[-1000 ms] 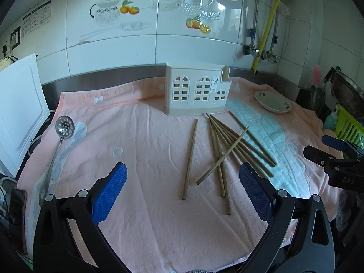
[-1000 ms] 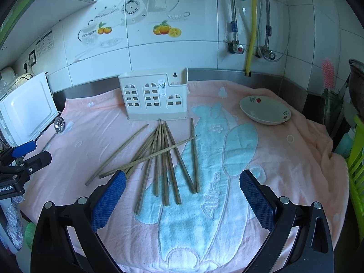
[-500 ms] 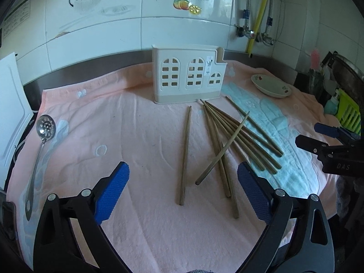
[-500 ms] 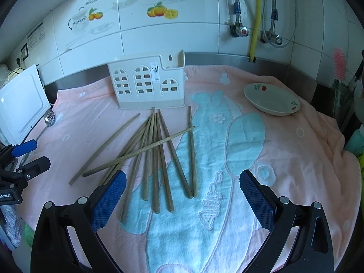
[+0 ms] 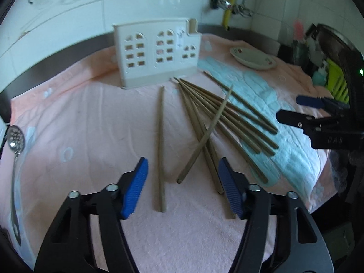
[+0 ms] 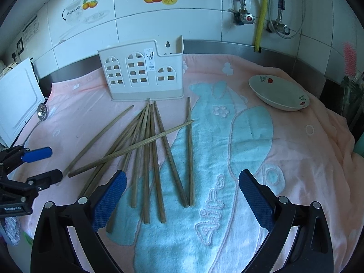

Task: Organize utensils
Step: 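Lower the left gripper onto one chopstick and close on it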

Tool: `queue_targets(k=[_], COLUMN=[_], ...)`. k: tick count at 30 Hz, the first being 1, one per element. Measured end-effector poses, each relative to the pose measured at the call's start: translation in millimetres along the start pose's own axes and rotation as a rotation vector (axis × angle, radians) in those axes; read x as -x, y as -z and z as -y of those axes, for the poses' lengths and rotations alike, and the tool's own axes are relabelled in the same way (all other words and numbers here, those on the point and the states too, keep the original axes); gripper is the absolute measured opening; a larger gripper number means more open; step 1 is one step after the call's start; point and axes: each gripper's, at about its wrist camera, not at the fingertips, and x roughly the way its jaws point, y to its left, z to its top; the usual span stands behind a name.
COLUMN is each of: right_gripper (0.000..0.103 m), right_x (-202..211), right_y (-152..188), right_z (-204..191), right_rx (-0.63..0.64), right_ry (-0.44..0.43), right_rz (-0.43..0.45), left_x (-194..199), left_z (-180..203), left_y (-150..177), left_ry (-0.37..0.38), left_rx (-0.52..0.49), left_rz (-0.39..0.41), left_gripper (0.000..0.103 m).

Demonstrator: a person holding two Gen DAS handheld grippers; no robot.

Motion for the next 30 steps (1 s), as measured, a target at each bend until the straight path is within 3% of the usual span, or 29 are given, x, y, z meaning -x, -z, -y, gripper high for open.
queue_targets(k=[8, 13, 19, 30], right_gripper=[0.094, 0.088, 0.086, 0.085], right_x=[-13.2, -20.1, -23.3, -28.2], right_y=[1.3, 0.2, 1.4, 2.3], right_z=[3.2, 5.3, 7.1, 6.1], right_rx=[-0.001, -0.008, -0.015, -0.011], right_ry=[-0.010, -0.021, -0.029, -0.039], right_rz=[-0.026, -0.039, -0.042, -0.048], left_x=[-28.7, -39.1, -45.6, -54.8], left_z=[4.9, 6.6, 7.1, 8.1], left_y=[-5.8, -9.1, -9.1, -10.3], left_ry=[0.048, 0.067, 0.091, 0.111], left_rx=[-0.065, -0.094, -0.141, -0.167], left_rz=[-0.058, -0.072, -0.084, -0.092], left_gripper=[0.032, 0.028, 0.016, 0.012])
